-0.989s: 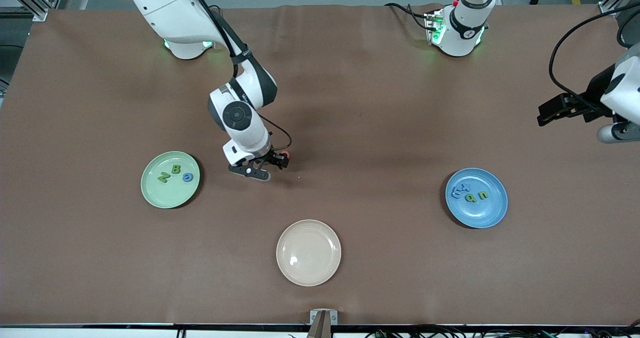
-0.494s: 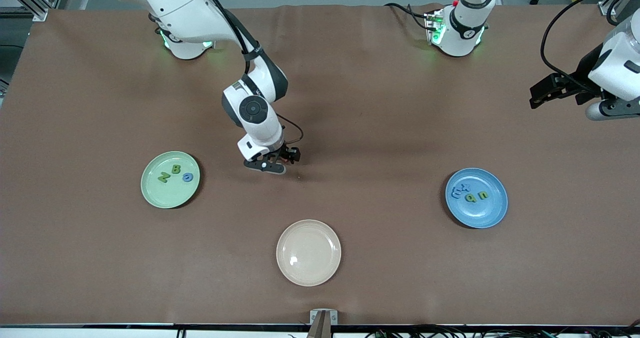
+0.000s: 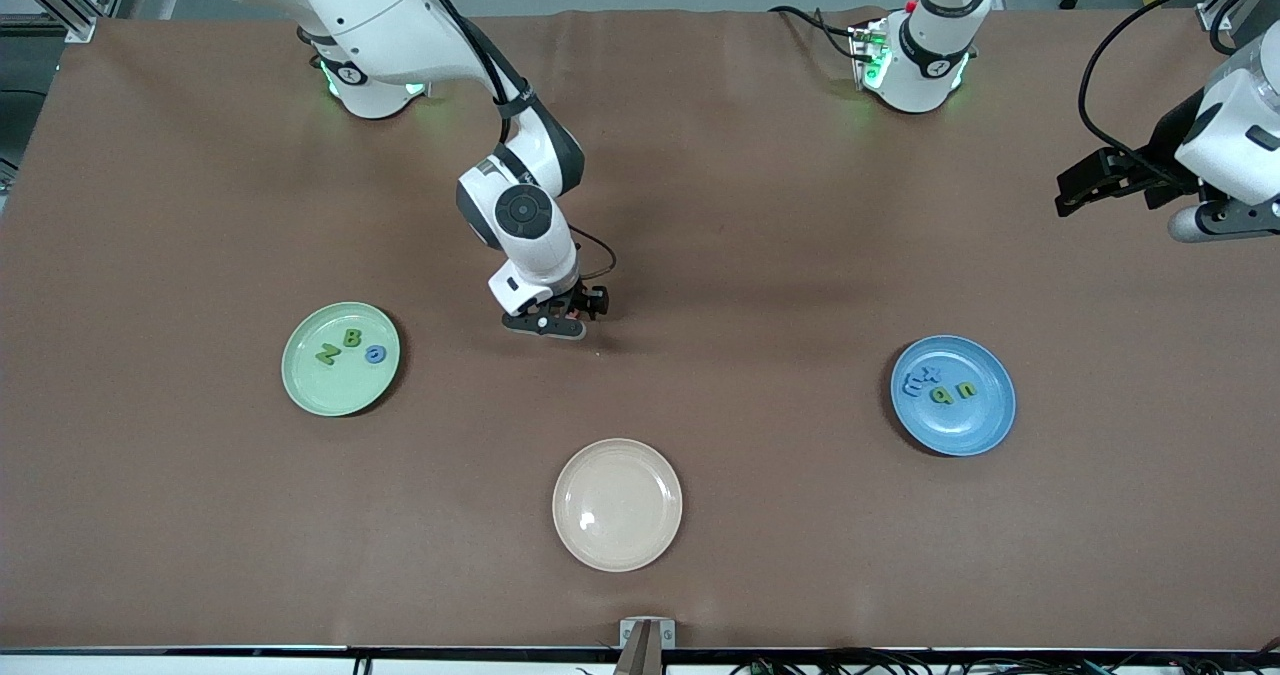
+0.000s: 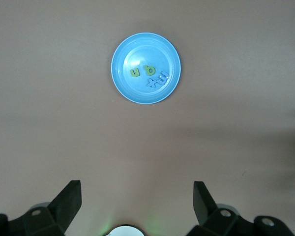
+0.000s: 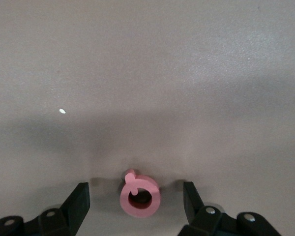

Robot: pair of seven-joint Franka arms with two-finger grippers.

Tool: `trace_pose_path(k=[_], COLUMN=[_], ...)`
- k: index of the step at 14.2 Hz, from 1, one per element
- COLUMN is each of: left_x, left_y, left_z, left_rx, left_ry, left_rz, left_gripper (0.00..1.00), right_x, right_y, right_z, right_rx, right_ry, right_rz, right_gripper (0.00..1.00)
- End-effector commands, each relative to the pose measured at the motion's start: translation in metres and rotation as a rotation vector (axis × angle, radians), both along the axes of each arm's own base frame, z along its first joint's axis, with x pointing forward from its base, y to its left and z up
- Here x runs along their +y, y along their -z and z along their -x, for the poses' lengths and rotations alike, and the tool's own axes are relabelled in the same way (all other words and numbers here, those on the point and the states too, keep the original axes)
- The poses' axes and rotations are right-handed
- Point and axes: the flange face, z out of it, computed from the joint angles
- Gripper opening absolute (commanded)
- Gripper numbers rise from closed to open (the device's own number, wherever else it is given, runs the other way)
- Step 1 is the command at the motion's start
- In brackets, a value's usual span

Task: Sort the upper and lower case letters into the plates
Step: 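Grasp the pink a with the right gripper while the left gripper retracts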

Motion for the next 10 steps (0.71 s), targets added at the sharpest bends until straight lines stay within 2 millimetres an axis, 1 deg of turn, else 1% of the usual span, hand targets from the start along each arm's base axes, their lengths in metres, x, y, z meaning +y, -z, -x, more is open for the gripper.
trace_pose_path(k=[1, 2, 3, 4, 7, 8, 9, 10], left_x=[-0.006, -0.007, -0.007, -0.006, -0.005, -0.005, -0.005, -0.004], left_y=[-0.006, -0.004, -0.004, -0.004, -0.009, -0.015, -0.015, -0.016], left_z=[0.008, 0.008, 0.008, 0.007, 0.01, 0.014, 0.015, 0.015], left_rx=[-0.02, -0.018, -0.017, -0.018, -0.025, -0.036, -0.036, -0.037], left_ry=[0.017, 0.02, 0.021, 0.021, 0.021, 0.019, 0.019, 0.017], left_rz=[0.011, 0.004, 0.0, -0.015, -0.025, -0.026, -0.027, -0.027], left_gripper=[1.0, 1.0, 1.0, 1.0, 1.0, 1.0, 1.0, 1.0], right_x=[-0.002, -0.002, -0.003, -0.003, -0.003, -0.005, -0.005, -0.007], right_y=[0.005, 0.005, 0.005, 0.005, 0.006, 0.006, 0.006, 0.007], right_z=[0.003, 0.003, 0.004, 0.004, 0.005, 0.004, 0.003, 0.002], right_rx=[-0.011, -0.014, -0.015, -0.015, -0.011, -0.01, -0.01, -0.009], right_ry=[-0.016, -0.016, -0.016, -0.015, -0.015, -0.01, -0.009, -0.003], right_rz=[0.008, 0.005, 0.004, 0.004, 0.006, 0.008, 0.008, 0.009], right_gripper=[0.78, 0.75, 0.7, 0.63, 0.35, 0.24, 0.12, 0.03])
